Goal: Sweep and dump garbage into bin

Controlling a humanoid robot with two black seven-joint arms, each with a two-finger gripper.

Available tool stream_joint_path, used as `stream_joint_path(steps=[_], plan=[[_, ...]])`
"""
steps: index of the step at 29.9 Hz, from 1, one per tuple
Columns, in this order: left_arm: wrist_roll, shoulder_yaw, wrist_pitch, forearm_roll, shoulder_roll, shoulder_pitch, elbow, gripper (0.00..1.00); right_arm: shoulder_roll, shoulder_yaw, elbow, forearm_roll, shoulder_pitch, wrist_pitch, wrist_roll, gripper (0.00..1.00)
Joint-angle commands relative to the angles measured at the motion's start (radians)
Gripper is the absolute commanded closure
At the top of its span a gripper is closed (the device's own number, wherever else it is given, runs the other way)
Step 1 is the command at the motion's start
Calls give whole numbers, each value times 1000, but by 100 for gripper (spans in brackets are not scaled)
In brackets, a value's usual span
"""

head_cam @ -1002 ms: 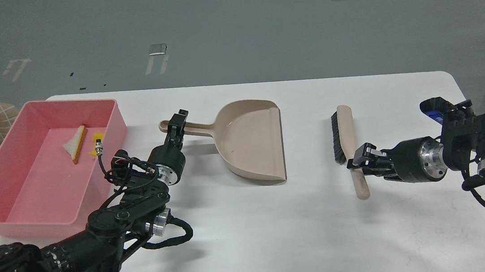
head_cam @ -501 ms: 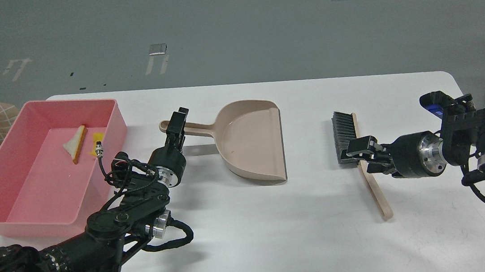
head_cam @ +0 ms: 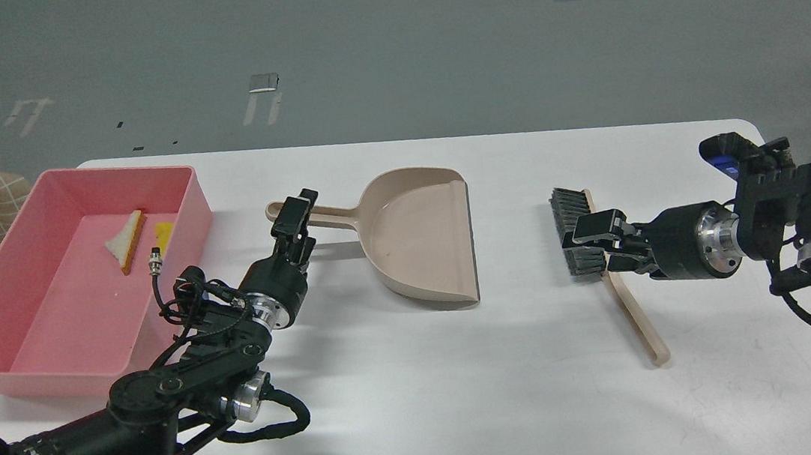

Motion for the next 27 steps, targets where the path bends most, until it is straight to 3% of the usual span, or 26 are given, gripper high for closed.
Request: stream_joint_path(steps=[1, 4, 8, 17, 24, 27], plan=[[0, 1, 0, 0, 57, 29, -96, 2, 0, 0, 11, 0, 4, 0, 0, 19], [0, 1, 0, 0, 87, 49, -150, 2, 0, 0, 15, 0, 4, 0, 0, 7], [0, -2, 0, 2, 130, 59, -218, 2, 0, 34, 24, 1, 1, 0, 0, 1], [0, -6, 0, 10, 167, -40, -275, 2, 5, 242, 96, 3, -15, 0, 0, 0], [0, -25, -1, 5, 202, -185, -278, 2, 152, 474, 70, 3, -41, 0, 0, 0], [0, -57, -45, 0, 202, -233, -269, 2, 251, 570, 21, 3, -65, 0, 0, 0]])
